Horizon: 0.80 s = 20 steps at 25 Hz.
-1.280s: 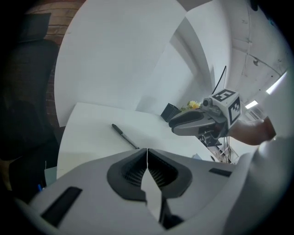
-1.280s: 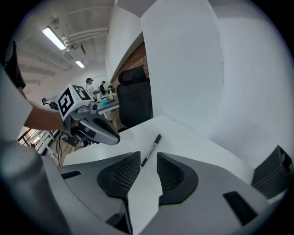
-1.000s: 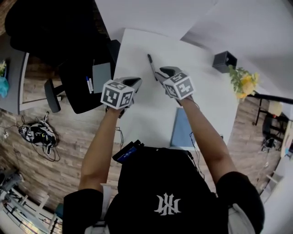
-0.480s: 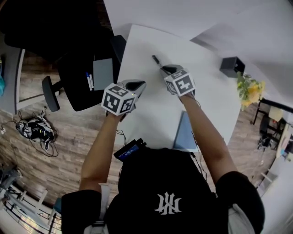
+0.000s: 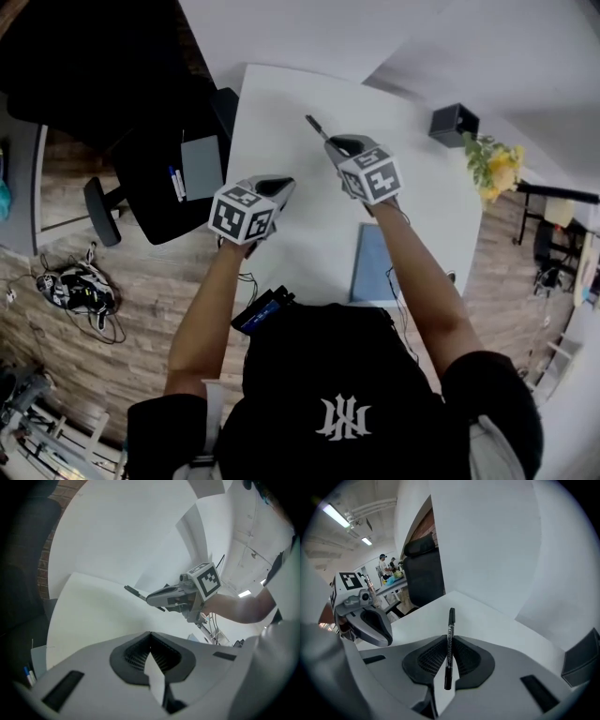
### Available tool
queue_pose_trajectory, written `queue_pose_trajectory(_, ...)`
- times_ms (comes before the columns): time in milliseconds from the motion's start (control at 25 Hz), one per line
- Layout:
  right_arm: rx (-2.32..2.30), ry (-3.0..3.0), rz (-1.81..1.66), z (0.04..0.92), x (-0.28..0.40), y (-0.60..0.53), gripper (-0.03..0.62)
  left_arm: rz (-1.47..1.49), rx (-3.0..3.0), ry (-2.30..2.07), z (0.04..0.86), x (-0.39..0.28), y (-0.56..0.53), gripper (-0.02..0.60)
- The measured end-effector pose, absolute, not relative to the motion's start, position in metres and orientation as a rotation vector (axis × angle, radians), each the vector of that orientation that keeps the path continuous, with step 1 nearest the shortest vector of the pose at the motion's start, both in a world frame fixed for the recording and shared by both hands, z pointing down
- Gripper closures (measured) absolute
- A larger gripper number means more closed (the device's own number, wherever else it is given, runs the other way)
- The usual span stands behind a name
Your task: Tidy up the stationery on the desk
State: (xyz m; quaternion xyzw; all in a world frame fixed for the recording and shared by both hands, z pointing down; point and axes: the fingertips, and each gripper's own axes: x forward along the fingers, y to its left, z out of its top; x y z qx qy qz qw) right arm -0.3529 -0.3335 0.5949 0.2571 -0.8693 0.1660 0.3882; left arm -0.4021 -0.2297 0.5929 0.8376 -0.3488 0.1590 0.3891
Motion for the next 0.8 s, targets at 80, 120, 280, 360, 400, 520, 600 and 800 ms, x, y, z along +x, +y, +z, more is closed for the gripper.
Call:
queue_pose_trajectory(80, 0.718, -2.233, 0.436, 0.578, -0.326, -0.331, 0.53, 0.43, 2.146, -0.875, 0.59, -0.391, -0.224, 0.578)
queue_pose_trajectory(120, 0.752, -2.241, 0.452, 0.571, -0.31, -0.326, 0.53, 0.446, 2.153, -0.865, 0.59, -0.384, -0.219, 0.578)
queue_pose_trajectory(280, 0.872, -2.286, 0.588, 0.547, -0.238, -0.292, 0.53, 0.48, 2.154, -0.814, 0.587, -0.351, -0.195, 0.578)
queue_pose_trajectory(360, 0.94, -2.282, 0.639, 0.545, -0.197, -0.272, 0.53, 0.499, 2.164, -0.807, 0.585, -0.333, -0.182, 0.578)
queue_pose_trajectory(400, 0.973, -2.271, 0.662, 0.547, -0.175, -0.261, 0.53, 0.51, 2.17, -0.803, 0.584, -0.324, -0.175, 0.578)
queue_pose_trajectory(520, 1.059, -2.236, 0.739, 0.558, -0.117, -0.226, 0.53, 0.549, 2.177, -0.787, 0.587, -0.297, -0.154, 0.578)
queue_pose_trajectory(600, 1.105, -2.212, 0.786, 0.569, -0.086, -0.203, 0.53, 0.569, 2.171, -0.78, 0.593, -0.28, -0.14, 0.578)
queue_pose_trajectory(800, 1.162, -2.165, 0.912, 0.603, -0.038, -0.157, 0.53, 0.605, 2.137, -0.812, 0.612, -0.249, -0.11, 0.578)
